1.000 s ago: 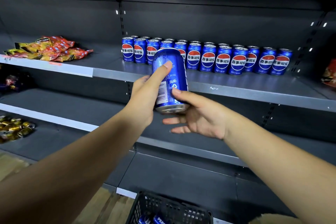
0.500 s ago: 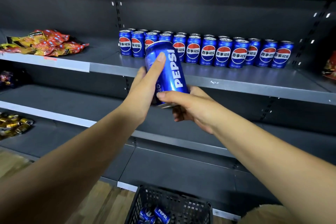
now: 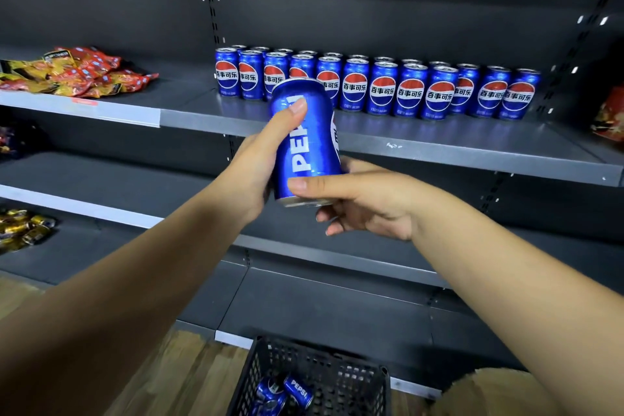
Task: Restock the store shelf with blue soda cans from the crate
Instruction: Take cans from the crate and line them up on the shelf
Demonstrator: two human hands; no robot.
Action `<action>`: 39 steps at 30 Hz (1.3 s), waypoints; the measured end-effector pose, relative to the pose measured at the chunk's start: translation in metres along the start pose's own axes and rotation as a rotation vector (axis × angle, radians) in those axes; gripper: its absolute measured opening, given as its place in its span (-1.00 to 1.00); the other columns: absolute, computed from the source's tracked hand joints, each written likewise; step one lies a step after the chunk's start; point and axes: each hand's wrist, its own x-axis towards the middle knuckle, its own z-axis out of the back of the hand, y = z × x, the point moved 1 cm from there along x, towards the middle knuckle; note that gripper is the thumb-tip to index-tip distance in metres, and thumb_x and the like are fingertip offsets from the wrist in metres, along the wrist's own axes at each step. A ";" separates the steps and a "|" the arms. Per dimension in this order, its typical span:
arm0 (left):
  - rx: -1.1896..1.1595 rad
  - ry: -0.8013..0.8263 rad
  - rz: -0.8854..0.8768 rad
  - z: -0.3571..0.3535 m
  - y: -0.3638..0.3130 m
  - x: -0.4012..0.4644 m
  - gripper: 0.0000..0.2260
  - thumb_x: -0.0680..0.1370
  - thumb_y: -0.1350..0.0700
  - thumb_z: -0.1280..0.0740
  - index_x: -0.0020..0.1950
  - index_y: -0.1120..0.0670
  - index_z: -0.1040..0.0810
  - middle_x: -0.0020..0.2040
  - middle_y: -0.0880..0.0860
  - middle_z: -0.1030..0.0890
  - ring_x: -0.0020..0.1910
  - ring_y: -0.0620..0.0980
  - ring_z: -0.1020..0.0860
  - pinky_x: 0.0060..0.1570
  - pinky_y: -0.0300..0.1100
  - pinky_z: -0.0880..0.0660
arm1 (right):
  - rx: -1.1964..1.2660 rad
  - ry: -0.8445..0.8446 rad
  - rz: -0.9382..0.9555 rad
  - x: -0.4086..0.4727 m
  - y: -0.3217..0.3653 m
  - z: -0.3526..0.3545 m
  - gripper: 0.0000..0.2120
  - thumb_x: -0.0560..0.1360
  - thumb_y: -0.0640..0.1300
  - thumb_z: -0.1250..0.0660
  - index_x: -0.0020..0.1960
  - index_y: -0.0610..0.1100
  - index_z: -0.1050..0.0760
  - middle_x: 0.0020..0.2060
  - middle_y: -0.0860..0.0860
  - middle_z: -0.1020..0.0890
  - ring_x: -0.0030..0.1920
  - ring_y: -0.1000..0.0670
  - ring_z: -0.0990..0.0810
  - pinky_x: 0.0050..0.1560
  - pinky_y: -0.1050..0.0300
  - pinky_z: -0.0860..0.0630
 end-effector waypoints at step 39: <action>-0.181 0.168 0.072 0.011 0.010 -0.010 -0.51 0.28 -0.30 -0.21 -0.20 0.04 -0.71 -0.11 0.12 -0.68 -0.14 0.04 -0.64 0.03 -0.03 -0.55 | 0.077 -0.214 0.201 0.009 -0.025 -0.027 -0.53 0.22 0.02 -0.39 0.10 -0.06 -0.43 -0.28 0.06 -0.59 -0.50 0.11 -0.41 -0.53 0.33 -0.30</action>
